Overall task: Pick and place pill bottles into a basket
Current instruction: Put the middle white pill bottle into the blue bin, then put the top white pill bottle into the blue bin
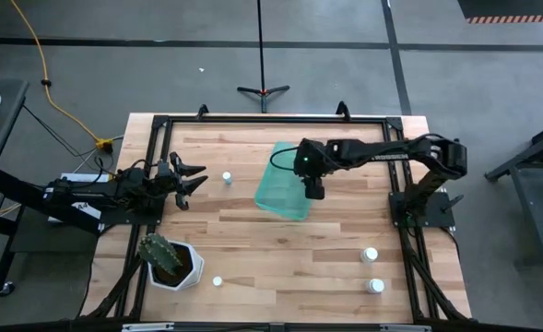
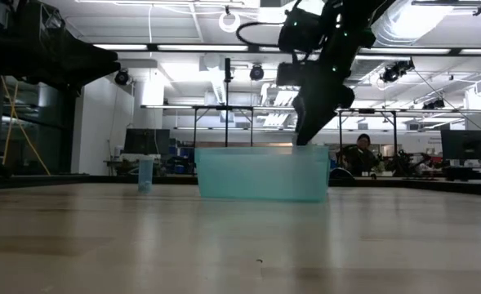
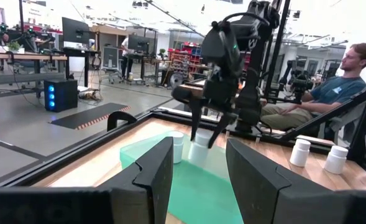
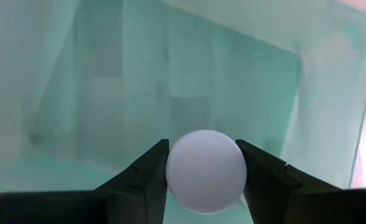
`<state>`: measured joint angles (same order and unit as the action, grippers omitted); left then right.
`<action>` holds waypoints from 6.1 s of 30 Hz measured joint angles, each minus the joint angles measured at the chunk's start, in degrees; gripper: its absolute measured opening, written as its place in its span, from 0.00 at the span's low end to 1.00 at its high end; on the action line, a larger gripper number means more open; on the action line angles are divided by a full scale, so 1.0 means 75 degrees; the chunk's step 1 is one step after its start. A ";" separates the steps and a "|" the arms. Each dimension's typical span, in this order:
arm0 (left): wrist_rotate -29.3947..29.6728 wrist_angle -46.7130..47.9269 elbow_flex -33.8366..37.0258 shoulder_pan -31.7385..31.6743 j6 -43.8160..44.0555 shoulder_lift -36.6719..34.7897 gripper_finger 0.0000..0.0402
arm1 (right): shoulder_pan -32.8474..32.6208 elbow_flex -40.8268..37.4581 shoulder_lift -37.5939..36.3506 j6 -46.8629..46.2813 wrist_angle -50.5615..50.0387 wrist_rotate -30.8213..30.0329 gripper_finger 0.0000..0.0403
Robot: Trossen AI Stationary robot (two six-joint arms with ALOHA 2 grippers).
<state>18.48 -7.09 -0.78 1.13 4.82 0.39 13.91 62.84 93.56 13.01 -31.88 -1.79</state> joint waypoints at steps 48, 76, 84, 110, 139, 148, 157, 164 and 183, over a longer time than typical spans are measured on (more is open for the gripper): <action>0.0003 0.0108 0.0000 0.0000 0.0000 0.0002 0.46 | 0.0918 0.0000 0.1055 -0.0543 0.2619 0.0097 0.45; 0.0006 0.0107 0.0000 0.0000 0.0000 0.0000 0.46 | 0.1097 0.0001 0.0791 -0.0875 0.3280 0.0177 0.56; 0.0026 0.0102 0.0000 0.0000 0.0000 0.0002 0.46 | 0.0665 0.0001 -0.0832 -0.0739 0.2228 -0.0269 0.51; 0.0039 0.0144 0.0000 0.0000 0.0029 0.0002 0.46 | -0.5054 0.0010 -0.2024 -0.7256 -0.2613 -0.1017 0.45; 0.0038 0.0099 0.0000 0.0000 0.0002 0.0000 0.46 | -0.6767 -0.0002 -0.0880 -1.3037 -0.4978 0.1087 0.69; 0.0038 0.0099 0.0000 0.0000 0.0002 0.0001 0.46 | -0.6979 -0.0002 -0.0854 -1.3080 -0.5026 0.0719 0.68; 0.0038 0.0094 0.0000 0.0000 0.0003 0.0002 0.46 | -0.6944 -0.0002 -0.0284 -1.3084 -0.5171 0.1284 0.68; 0.0035 0.0076 0.0003 0.0000 0.0042 -0.0001 0.46 | -0.6939 0.0000 0.0005 -1.3073 -0.5174 0.0834 0.68; 0.0035 0.0018 0.0000 0.0000 0.0061 0.0002 0.46 | -0.6961 0.0001 0.0091 -1.3198 -0.4940 0.0749 0.68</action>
<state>18.74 -6.96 -0.78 1.13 5.28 0.40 -38.30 62.85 94.24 -85.98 -68.93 3.83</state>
